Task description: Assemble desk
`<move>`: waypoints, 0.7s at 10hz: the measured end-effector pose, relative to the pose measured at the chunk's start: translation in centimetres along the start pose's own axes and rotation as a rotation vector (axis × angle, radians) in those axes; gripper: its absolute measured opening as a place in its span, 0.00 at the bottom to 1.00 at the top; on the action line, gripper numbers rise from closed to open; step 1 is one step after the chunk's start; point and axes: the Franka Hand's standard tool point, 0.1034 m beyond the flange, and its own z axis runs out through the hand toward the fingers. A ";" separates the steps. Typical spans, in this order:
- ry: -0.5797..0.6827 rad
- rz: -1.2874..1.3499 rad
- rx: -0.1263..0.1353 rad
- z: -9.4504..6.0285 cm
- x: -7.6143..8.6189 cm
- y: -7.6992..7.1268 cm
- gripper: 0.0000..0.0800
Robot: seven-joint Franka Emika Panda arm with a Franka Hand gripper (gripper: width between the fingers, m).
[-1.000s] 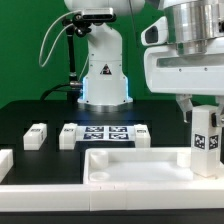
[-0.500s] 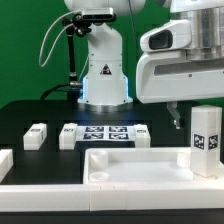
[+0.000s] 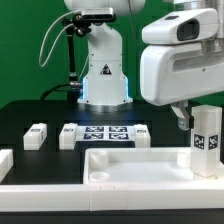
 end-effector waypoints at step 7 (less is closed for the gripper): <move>0.000 0.598 -0.004 -0.1 0.1 0.1 0.36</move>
Offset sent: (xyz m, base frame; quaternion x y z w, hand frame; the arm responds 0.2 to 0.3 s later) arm 0.0000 0.0000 0.0000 0.0000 0.0000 0.1938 0.9810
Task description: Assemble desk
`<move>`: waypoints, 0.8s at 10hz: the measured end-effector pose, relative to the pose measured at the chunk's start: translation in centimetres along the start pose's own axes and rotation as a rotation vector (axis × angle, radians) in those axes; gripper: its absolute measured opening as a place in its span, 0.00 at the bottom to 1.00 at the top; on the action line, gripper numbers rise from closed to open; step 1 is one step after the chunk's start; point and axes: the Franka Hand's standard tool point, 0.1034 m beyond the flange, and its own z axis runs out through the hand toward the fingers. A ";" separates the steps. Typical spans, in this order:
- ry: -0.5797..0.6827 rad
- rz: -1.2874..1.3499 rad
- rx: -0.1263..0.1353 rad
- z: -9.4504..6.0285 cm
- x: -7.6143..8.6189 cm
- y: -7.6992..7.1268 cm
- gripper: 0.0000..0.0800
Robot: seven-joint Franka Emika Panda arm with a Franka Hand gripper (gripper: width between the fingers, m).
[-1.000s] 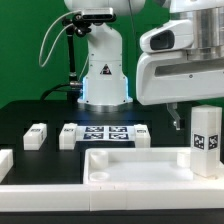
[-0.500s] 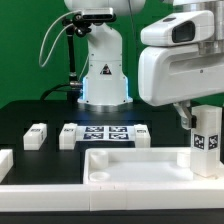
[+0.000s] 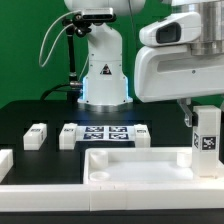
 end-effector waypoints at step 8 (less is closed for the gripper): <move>0.003 0.532 0.044 0.4 0.4 0.4 0.65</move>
Offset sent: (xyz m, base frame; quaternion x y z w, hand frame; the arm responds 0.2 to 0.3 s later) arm 0.0188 0.0049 0.0104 0.0643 0.0225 0.3867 0.9197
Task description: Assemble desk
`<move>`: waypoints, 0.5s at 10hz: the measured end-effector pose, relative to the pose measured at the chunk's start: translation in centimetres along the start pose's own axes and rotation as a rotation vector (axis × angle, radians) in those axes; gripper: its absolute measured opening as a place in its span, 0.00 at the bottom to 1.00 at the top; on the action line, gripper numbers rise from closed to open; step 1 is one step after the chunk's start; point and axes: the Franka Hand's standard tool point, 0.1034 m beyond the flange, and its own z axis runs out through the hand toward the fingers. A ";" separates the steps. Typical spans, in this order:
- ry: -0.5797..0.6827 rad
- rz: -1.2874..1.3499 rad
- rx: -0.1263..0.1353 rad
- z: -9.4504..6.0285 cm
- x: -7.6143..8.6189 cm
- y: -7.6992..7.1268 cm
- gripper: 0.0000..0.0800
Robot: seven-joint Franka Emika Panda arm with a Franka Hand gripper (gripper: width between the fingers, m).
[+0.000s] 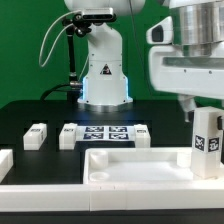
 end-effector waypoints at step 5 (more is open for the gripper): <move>0.005 -0.509 0.003 0.4 -0.2 0.2 0.81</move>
Offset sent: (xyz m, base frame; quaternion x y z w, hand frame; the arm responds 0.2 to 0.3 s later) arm 0.0000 0.0000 0.0000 0.0000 0.0000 -0.1938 0.9810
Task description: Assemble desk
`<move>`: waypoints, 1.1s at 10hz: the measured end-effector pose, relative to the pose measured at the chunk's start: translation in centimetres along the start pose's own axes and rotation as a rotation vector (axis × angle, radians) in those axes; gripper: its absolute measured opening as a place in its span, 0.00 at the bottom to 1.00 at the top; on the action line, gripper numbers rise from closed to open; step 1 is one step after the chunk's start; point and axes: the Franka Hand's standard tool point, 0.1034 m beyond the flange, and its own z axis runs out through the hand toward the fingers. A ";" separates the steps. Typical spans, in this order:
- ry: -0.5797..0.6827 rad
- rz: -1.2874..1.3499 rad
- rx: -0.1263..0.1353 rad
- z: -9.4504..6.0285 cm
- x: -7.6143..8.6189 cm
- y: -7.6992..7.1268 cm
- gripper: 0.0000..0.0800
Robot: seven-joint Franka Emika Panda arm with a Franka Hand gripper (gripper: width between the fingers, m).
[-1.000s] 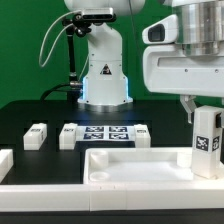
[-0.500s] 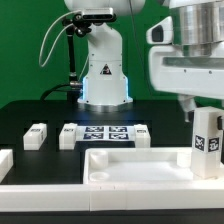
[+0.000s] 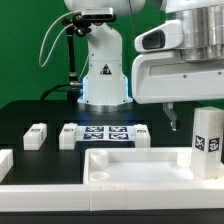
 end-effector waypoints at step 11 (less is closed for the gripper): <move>0.011 -0.224 -0.034 0.2 -0.1 -0.3 0.37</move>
Offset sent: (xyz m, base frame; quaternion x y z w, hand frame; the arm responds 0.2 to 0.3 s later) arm 0.0069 0.0366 0.0123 -0.0149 -0.0425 -0.5354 0.8434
